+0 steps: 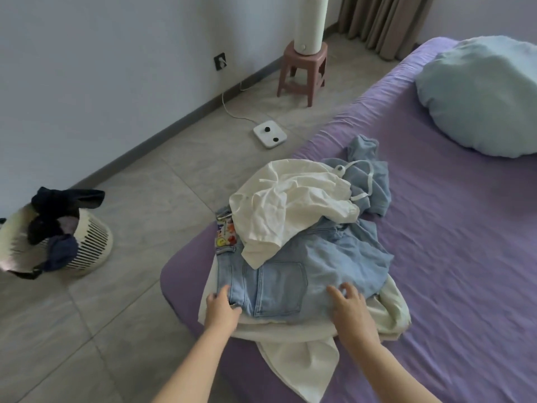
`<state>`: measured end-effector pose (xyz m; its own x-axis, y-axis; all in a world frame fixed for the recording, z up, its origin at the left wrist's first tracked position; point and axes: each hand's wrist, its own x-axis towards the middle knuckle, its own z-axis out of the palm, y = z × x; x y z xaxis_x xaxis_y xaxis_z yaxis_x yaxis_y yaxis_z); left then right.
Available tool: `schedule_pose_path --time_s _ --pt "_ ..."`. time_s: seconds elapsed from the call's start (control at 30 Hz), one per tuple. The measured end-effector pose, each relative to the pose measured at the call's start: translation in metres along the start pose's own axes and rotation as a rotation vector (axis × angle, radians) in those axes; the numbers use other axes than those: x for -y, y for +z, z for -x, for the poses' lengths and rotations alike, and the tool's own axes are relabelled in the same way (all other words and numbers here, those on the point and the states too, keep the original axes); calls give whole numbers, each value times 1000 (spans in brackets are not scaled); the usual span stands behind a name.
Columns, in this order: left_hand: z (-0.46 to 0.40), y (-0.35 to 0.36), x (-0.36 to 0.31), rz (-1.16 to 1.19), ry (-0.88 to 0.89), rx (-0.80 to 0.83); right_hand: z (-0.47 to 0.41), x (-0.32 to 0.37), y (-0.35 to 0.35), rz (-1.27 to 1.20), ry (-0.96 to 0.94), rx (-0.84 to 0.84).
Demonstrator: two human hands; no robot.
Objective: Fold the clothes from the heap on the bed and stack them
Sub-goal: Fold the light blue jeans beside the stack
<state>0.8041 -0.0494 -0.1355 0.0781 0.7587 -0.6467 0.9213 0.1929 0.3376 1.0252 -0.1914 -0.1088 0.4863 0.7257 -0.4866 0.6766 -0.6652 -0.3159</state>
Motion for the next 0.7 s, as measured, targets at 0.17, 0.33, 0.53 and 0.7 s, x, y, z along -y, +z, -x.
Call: schedule_pose_path --time_s 0.17,0.33,0.53,0.7 --pt "8 2 -14 73 31 -78 -3 -12 -14 -16 -56 -50" --pt "53 -24 -60 27 324 -190 11 -24 -53 -210 -71 -218" --pt "146 -89 -148 351 609 -402 45 -29 -141 -479 -126 -426" --pt "255 -106 -224 464 842 -365 107 -1 -211 -504 -573 -322"
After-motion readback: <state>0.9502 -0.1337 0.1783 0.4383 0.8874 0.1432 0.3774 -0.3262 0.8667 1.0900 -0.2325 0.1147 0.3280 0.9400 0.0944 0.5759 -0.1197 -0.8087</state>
